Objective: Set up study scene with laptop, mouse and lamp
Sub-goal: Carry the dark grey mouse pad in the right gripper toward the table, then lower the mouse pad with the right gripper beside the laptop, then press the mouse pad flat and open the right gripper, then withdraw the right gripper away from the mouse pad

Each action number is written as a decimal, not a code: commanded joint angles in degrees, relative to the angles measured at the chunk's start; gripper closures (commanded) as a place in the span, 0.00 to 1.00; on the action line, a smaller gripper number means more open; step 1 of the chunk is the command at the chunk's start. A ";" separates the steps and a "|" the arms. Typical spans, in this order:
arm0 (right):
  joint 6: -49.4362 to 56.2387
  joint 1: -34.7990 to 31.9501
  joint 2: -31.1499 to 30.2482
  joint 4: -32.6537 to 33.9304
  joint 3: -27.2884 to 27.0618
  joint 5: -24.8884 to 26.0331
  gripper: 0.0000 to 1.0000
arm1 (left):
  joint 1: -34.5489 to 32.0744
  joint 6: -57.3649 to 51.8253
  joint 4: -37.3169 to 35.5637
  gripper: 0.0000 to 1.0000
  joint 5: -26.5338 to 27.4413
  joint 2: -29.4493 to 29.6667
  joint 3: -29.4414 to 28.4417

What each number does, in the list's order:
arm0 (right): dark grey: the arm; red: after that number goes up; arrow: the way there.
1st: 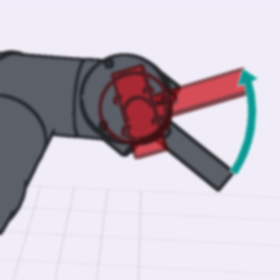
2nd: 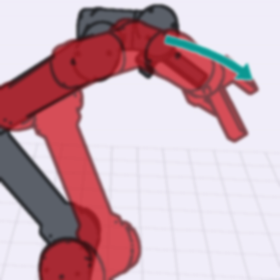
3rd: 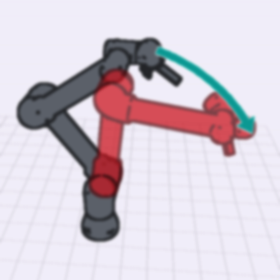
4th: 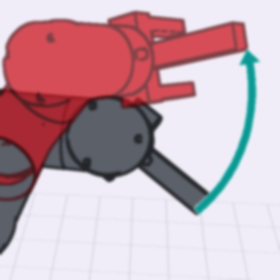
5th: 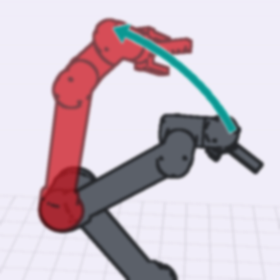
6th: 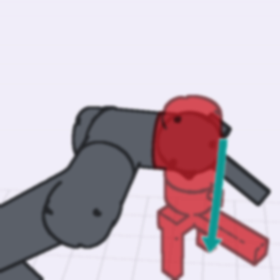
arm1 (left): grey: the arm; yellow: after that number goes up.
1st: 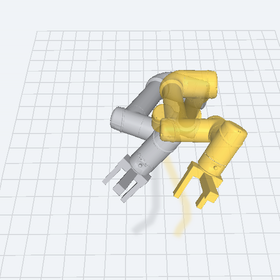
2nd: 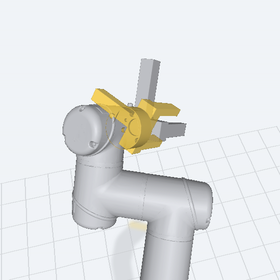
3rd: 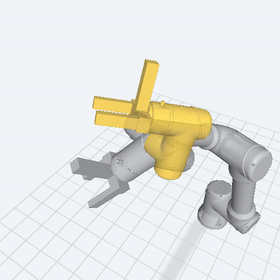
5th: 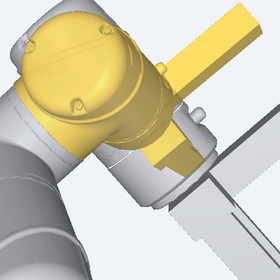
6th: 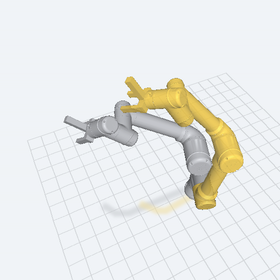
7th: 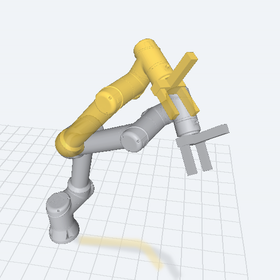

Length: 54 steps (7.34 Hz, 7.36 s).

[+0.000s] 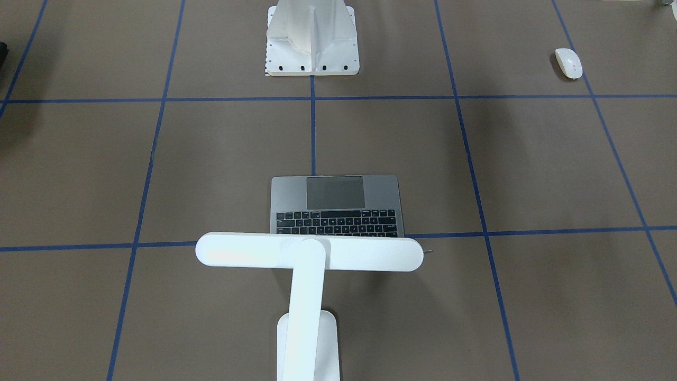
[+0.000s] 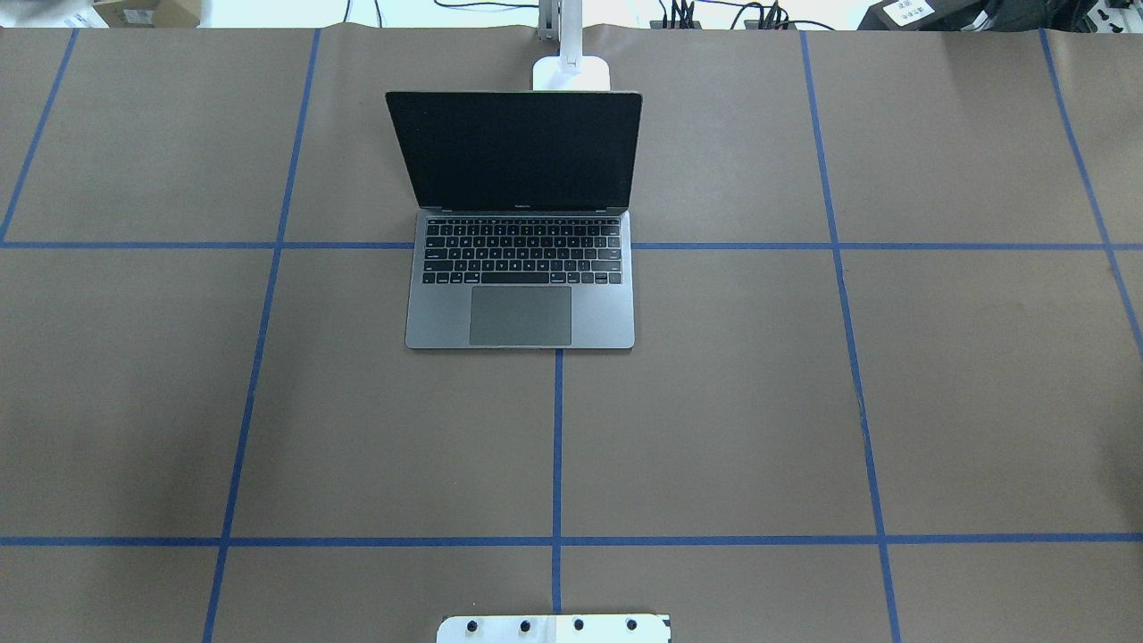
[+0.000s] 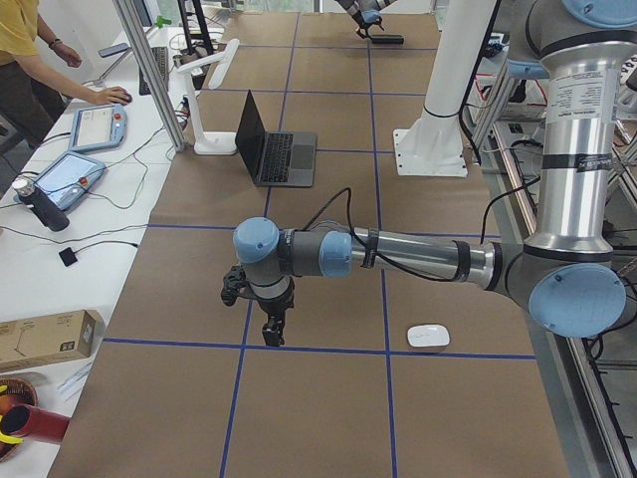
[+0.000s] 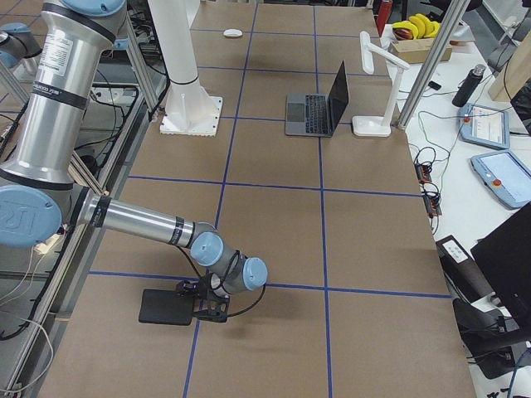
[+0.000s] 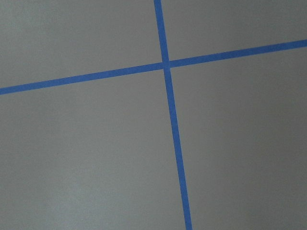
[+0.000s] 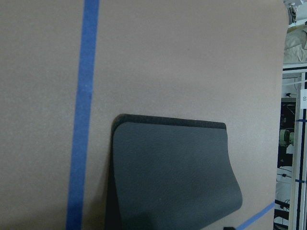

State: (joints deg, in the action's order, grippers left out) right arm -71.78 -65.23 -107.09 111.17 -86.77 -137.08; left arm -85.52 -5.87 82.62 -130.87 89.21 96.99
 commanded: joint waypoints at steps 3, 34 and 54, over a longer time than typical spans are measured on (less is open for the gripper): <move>-0.46 0.02 1.43 3.15 -1.55 0.14 1.00 | 0.00 0.07 0.00 0.00 0.00 0.00 0.04; -54.23 21.46 56.63 -10.80 -1.83 13.94 1.00 | 0.09 0.07 0.09 0.00 -0.35 0.26 -2.15; -20.34 14.35 42.77 -25.92 -5.14 17.11 0.00 | -0.09 -0.37 1.67 0.00 -0.44 0.79 -0.58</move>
State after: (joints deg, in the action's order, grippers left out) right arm -103.36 -49.79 -61.31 85.26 -88.30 -119.91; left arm -85.55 -6.01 83.96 -131.24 90.10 95.76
